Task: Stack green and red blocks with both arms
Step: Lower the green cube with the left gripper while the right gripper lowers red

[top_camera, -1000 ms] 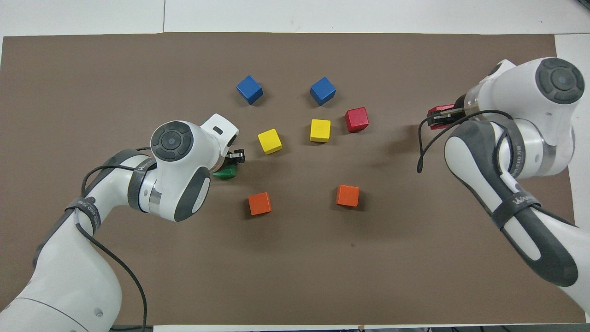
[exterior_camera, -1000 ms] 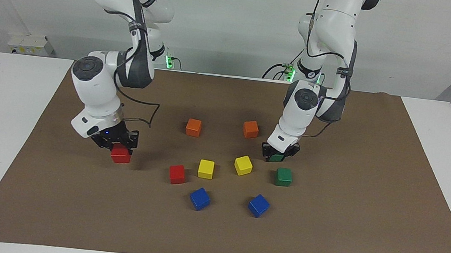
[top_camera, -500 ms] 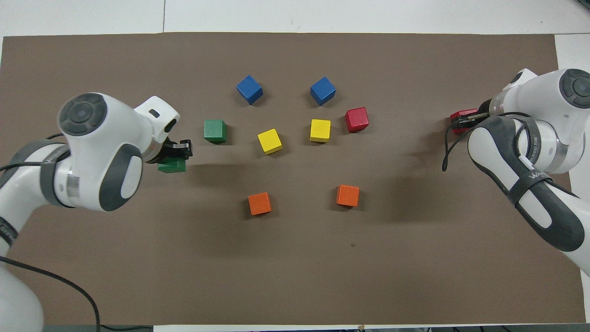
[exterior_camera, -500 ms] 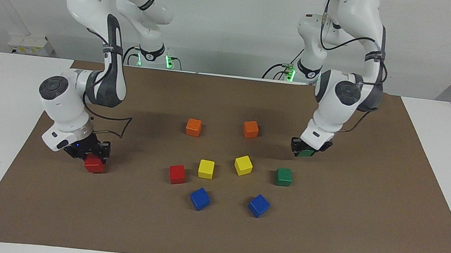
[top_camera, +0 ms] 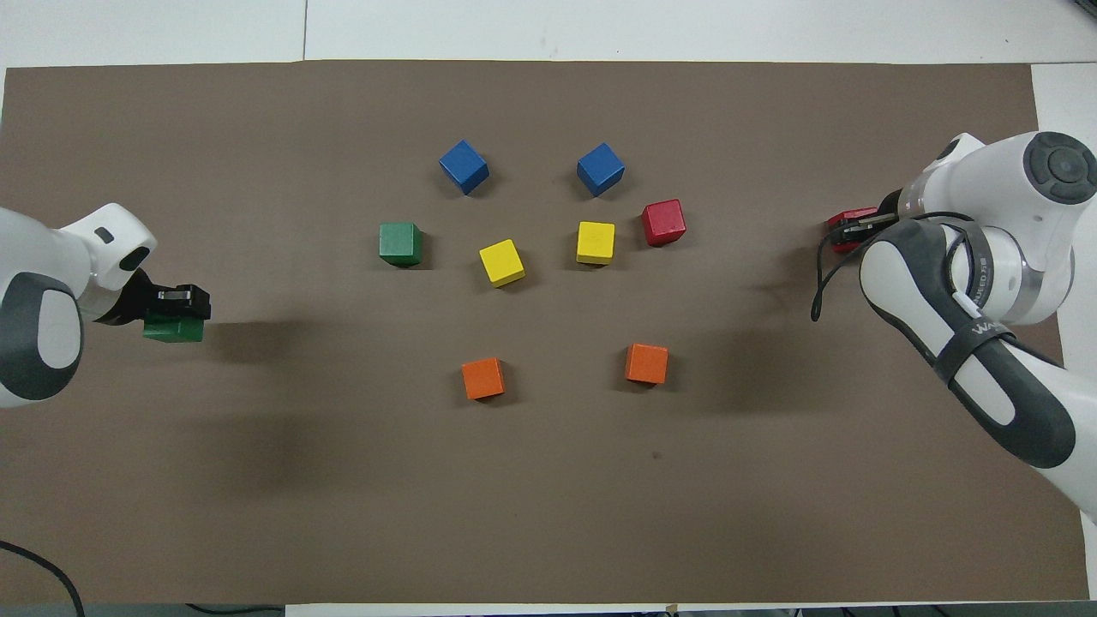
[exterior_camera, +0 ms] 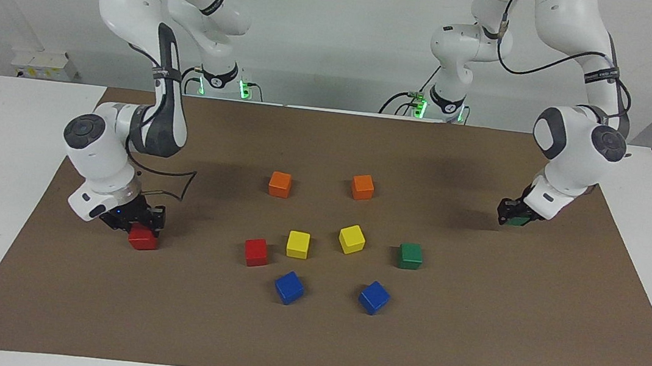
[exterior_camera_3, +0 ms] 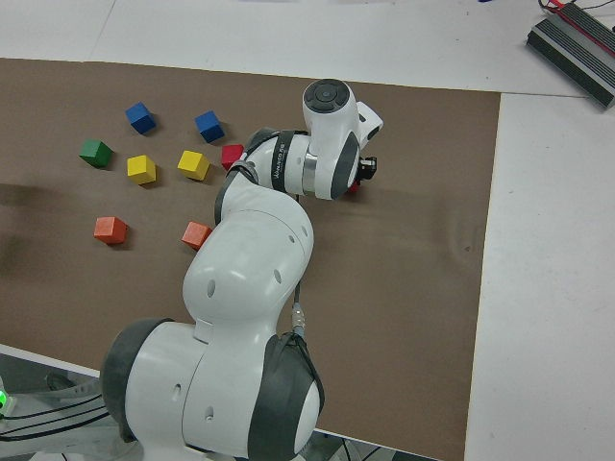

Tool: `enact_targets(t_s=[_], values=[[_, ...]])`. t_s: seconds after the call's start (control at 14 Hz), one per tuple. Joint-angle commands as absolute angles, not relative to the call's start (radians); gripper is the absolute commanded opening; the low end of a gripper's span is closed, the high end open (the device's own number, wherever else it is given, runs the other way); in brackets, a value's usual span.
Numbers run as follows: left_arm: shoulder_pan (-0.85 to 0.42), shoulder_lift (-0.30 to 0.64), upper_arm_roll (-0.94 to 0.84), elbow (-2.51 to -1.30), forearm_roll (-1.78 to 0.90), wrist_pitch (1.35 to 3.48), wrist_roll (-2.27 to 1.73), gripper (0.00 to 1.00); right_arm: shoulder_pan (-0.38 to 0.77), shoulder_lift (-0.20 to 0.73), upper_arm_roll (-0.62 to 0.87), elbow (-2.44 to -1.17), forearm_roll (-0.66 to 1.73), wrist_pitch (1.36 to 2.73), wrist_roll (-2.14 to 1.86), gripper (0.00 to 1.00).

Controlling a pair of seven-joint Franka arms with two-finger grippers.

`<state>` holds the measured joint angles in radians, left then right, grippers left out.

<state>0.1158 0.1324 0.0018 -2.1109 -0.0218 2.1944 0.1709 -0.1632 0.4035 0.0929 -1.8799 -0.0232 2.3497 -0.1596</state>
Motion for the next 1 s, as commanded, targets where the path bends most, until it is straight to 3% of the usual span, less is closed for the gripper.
enact_targets(t_s=[0.0,0.07,0.14,0.5,0.79,0.86,0.93], values=[[0.169,0.081,-0.012,-2.221,-0.034,2.284,0.248,0.00,-0.170,0.391,0.100,-1.910,-0.026,2.365,-0.141,0.16],[0.170,0.083,-0.011,-2.235,-0.034,2.305,0.250,0.00,-0.169,0.391,0.100,-1.910,-0.026,2.367,-0.144,0.66],[0.172,0.087,-0.011,-2.247,-0.034,2.327,0.255,0.00,-0.166,0.391,0.100,-1.910,-0.026,2.365,-0.141,1.00],[0.186,0.101,-0.011,-2.269,-0.034,2.375,0.275,0.00,-0.160,0.341,0.106,-1.884,-0.026,2.301,-0.140,1.00],[0.184,0.113,-0.011,-2.270,-0.034,2.390,0.275,0.00,-0.039,0.310,0.104,-1.659,-0.037,2.013,0.009,1.00],[0.184,0.112,-0.011,-2.272,-0.034,2.394,0.275,0.37,0.009,0.328,0.106,-1.594,-0.063,1.966,0.062,1.00],[0.184,0.112,-0.011,-2.276,-0.034,2.398,0.276,0.68,0.043,0.343,0.106,-1.565,-0.083,1.960,0.128,1.00]])
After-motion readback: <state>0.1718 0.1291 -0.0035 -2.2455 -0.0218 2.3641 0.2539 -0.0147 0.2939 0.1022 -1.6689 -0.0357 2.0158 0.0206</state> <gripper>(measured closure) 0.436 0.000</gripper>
